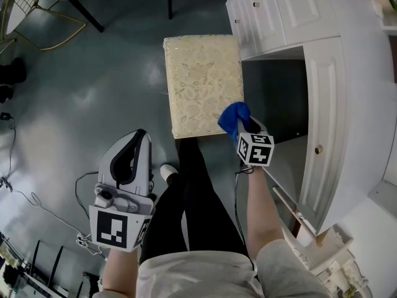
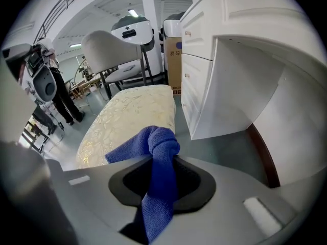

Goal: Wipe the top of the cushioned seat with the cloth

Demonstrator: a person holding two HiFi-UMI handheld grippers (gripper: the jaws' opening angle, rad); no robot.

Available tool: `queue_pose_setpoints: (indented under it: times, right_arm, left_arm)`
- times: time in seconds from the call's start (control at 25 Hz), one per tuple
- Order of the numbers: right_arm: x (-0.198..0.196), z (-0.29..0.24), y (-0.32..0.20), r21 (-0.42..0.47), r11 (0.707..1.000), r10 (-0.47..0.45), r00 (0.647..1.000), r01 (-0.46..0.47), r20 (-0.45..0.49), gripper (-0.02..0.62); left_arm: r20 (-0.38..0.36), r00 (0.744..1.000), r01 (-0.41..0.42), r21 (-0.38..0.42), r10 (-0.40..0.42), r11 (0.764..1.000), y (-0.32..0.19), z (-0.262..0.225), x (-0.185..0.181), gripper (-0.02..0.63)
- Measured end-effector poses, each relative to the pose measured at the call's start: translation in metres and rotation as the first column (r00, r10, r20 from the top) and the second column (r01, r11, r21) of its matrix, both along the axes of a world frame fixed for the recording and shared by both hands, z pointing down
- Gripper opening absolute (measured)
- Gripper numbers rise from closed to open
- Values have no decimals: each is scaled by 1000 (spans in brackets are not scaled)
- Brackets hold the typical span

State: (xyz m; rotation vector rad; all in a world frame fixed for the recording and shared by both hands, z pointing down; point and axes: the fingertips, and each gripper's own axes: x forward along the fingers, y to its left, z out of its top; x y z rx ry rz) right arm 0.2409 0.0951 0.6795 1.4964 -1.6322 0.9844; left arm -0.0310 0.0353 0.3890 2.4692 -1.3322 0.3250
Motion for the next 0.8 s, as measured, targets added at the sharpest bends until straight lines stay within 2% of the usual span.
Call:
queue_pose_setpoints:
  times: [0.24,0.48,0.8]
  right_arm:
    - [-2,1,11,8,1000,28,1000,-27,-3,92]
    - [-8,8,43,-22,1000,3,1000,-4,-9,92]
    - [-21,9,51,-25,995,99,995,-99,-10,92]
  left_arm:
    - [-6,1000,-8,1,9,1000,3,1,3,-12]
    - [-9,1000,-21,8,22,1000,7,0,5,-12]
    - [-5,1000,-28,11,28,1000,16,0,-1,-12]
